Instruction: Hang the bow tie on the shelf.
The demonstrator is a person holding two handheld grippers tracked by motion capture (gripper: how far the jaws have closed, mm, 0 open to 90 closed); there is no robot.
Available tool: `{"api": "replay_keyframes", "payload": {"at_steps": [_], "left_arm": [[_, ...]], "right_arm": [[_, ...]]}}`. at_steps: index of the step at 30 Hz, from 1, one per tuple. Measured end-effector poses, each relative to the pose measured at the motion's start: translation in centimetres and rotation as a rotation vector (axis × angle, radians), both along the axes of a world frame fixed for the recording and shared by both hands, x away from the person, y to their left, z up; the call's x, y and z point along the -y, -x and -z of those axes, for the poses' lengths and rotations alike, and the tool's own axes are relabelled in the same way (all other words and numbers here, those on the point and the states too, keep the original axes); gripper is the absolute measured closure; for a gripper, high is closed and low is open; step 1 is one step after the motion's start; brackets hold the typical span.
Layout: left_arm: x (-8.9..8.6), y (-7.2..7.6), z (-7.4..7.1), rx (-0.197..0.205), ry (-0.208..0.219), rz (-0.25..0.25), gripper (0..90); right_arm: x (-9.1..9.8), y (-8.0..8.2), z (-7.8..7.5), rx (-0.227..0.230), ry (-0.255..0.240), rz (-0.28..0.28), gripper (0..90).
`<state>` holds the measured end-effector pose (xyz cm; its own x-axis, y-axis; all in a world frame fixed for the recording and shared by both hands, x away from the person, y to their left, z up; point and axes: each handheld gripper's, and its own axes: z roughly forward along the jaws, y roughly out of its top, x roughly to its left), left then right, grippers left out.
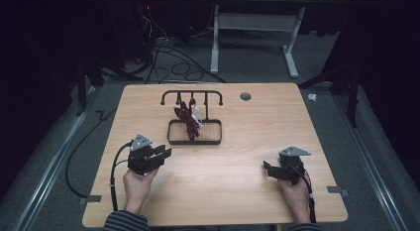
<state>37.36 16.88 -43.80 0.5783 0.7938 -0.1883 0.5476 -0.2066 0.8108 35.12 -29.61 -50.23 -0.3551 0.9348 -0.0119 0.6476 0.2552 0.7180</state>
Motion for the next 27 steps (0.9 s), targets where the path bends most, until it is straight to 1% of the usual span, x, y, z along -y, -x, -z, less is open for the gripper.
{"api": "replay_keyframes", "payload": {"at_steps": [4,7,14,20,22,23,26,27], "left_arm": [[0.2,0.1,0.5,-0.010,-0.012,0.008,65.5],[0.2,0.1,1.1,-0.021,-0.013,0.000,65.0],[0.2,0.0,1.7,-0.033,-0.026,-0.005,63.4],[0.2,-0.1,2.5,-0.046,-0.036,-0.018,60.9],[0.3,-0.2,2.8,-0.047,-0.051,-0.018,60.6],[0.5,-0.2,3.0,-0.048,-0.065,-0.021,59.7],[0.7,-0.3,3.2,-0.045,-0.075,-0.020,58.5],[0.8,-0.5,3.4,-0.047,-0.085,-0.022,57.9]], "right_arm": [[0.0,0.0,0.0,0.000,0.000,0.000,27.1],[0.0,0.0,0.0,0.000,0.000,0.000,27.1],[0.0,0.0,0.0,0.000,0.000,0.000,27.1],[0.0,0.0,0.0,0.000,0.000,0.000,27.1],[0.0,0.0,0.0,0.000,0.000,0.000,27.1],[0.0,0.0,0.0,0.000,0.000,0.000,27.1],[0.0,0.0,0.0,0.000,0.000,0.000,27.1],[0.0,0.0,0.0,0.000,0.000,0.000,27.2]]}}
